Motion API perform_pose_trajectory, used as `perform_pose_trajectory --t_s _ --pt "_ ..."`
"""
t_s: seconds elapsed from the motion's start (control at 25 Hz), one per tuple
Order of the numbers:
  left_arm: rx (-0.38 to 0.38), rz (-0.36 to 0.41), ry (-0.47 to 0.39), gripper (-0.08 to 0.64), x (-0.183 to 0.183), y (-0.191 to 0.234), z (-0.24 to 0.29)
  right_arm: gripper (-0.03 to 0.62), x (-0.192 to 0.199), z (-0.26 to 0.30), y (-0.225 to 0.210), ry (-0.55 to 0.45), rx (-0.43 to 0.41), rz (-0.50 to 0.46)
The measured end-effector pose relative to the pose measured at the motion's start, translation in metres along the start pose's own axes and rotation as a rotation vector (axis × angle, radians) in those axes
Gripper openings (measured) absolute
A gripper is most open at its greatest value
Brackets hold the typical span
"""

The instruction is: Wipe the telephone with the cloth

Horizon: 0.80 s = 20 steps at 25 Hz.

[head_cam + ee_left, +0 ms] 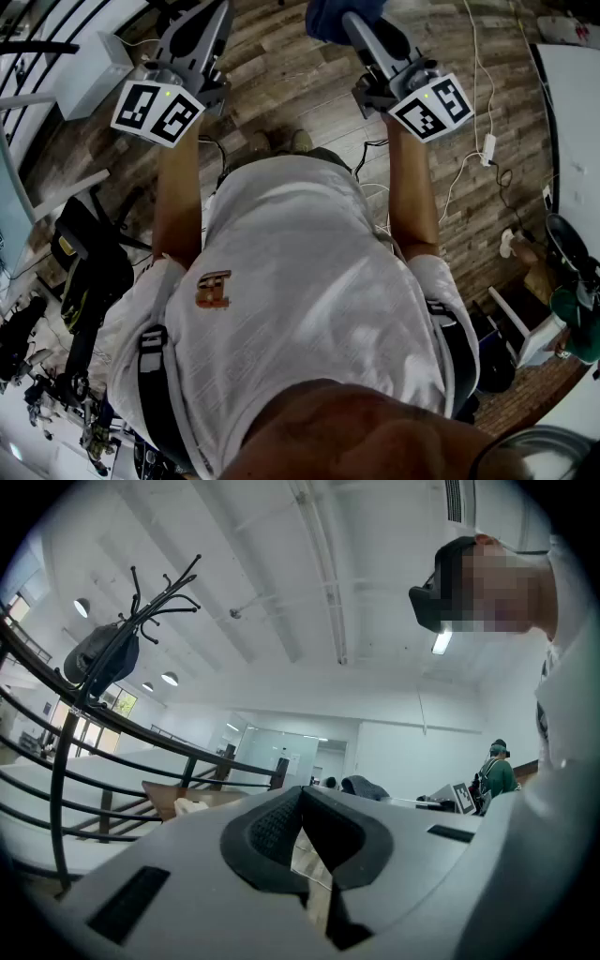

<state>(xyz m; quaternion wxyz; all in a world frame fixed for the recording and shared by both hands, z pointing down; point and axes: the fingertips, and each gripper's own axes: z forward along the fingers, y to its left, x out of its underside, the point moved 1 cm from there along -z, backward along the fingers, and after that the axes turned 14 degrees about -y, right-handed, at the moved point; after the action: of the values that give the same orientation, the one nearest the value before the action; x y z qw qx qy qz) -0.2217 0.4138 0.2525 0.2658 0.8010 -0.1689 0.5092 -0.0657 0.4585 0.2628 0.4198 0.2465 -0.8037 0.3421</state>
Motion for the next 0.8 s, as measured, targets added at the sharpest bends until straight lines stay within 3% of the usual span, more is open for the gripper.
perform_pose_trajectory --t_s 0.52,0.8 --pt "-0.034 0.032 -0.006 0.018 0.011 -0.01 0.023 0.072 -0.019 -0.009 -0.026 -0.011 -0.035 0.045" --pt "-0.046 0.063 -0.002 0.018 0.028 -0.028 0.064 0.072 -0.047 -0.025 -0.069 -0.01 -0.053 0.039"
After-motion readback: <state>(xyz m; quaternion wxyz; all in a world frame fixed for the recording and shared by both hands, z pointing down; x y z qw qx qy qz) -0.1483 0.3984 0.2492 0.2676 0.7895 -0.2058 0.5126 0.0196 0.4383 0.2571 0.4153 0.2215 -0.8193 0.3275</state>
